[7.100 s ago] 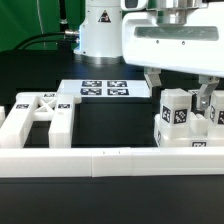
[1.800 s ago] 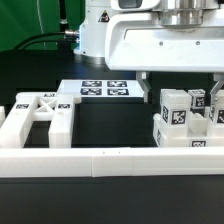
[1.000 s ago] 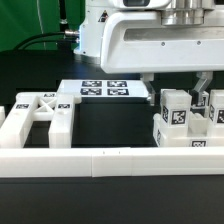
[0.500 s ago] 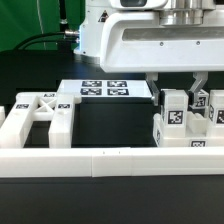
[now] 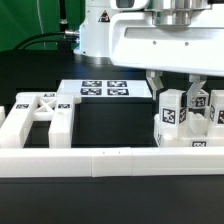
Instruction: Assemble chair
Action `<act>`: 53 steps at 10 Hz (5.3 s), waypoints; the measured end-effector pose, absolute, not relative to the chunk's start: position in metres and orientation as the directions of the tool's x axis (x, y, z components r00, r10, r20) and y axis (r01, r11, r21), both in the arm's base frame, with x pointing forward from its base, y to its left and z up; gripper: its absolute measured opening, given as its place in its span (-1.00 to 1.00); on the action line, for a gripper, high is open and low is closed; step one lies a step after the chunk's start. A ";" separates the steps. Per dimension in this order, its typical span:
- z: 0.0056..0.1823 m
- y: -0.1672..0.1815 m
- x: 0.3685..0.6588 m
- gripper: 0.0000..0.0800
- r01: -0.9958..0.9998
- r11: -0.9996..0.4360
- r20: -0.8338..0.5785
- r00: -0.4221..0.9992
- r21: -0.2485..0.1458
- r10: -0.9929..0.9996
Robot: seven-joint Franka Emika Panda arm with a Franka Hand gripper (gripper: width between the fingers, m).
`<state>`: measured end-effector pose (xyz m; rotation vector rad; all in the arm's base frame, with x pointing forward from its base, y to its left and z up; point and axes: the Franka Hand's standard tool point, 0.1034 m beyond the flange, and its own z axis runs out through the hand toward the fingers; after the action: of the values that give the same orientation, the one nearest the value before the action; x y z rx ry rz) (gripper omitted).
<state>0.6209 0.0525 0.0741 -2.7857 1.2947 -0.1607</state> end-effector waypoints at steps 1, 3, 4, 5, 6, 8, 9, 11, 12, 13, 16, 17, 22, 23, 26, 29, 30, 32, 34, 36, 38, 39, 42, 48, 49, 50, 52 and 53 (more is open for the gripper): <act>0.074 0.053 0.621 -0.28 -0.840 -0.532 0.058 0.529 -0.108 -0.846; 0.074 0.054 0.621 -0.28 -0.919 -0.380 0.050 0.377 -0.108 -0.925; 0.074 0.053 0.621 -0.28 -0.952 -0.287 0.039 0.285 -0.108 -0.958; 0.074 0.053 0.621 -0.28 -0.962 -0.249 0.035 0.247 -0.109 -0.968; 0.074 0.053 0.621 -0.15 -0.958 -0.266 0.037 0.263 -0.109 -0.964; 0.074 0.053 0.621 0.19 -0.941 -0.323 0.043 0.320 -0.107 -0.947; 0.076 0.051 0.622 0.51 -0.908 -0.405 0.054 0.402 -0.104 -0.914; 0.079 0.041 0.625 0.62 -0.756 -0.649 0.086 0.643 -0.089 -0.761; 0.080 0.039 0.626 0.62 -0.696 -0.714 0.095 0.707 -0.081 -0.701; 0.082 0.035 0.627 0.62 -0.582 -0.810 0.111 0.803 -0.071 -0.586; 0.083 0.038 0.629 0.62 -0.403 -0.914 0.131 0.904 -0.052 -0.406; 0.083 0.042 0.629 0.62 -0.380 -0.924 0.131 0.914 -0.051 -0.383; 0.082 0.043 0.628 0.62 -0.085 -0.996 0.141 0.987 0.008 -0.083; 0.081 0.045 0.627 0.62 -0.028 -0.999 0.140 0.990 0.023 -0.024; 0.078 0.046 0.626 0.62 0.133 -0.989 0.130 0.982 0.059 0.140; 0.078 0.045 0.625 -0.04 0.103 -0.993 0.130 0.985 0.055 0.109; 0.078 0.045 0.626 -0.28 0.087 -0.995 0.132 0.987 0.052 0.093; 0.078 0.045 0.626 -0.28 -0.044 -0.998 0.138 0.990 0.034 -0.039; 0.078 0.044 0.626 -0.28 -0.196 -0.981 0.141 0.971 0.009 -0.192; 0.079 0.041 0.626 -0.28 -0.354 -0.935 0.140 0.925 -0.011 -0.352; 0.078 0.035 0.625 -0.28 -0.472 -0.881 0.136 0.872 -0.021 -0.470; 0.078 0.033 0.624 -0.27 -0.506 -0.862 0.135 0.853 -0.017 -0.504; 0.078 0.032 0.623 -0.10 -0.512 -0.859 0.133 0.850 -0.012 -0.509; 0.086 0.032 0.610 0.62 -0.494 -0.869 0.140 0.859 -0.025 -0.492; 0.086 0.032 0.610 0.62 -0.494 -0.869 0.140 0.859 -0.024 -0.493; 0.085 0.032 0.610 0.62 -0.495 -0.869 0.140 0.859 -0.024 -0.493; 0.084 0.032 0.609 0.62 -0.495 -0.869 0.139 0.859 -0.022 -0.493; 0.084 0.032 0.609 0.62 -0.494 -0.869 0.138 0.859 -0.022 -0.492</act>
Offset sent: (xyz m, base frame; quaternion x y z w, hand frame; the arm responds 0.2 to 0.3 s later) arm -0.0028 0.0021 -0.0059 -0.0416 -0.0078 0.2344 0.9712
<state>0.6093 0.0317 0.0840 -3.0427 0.8076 -0.2205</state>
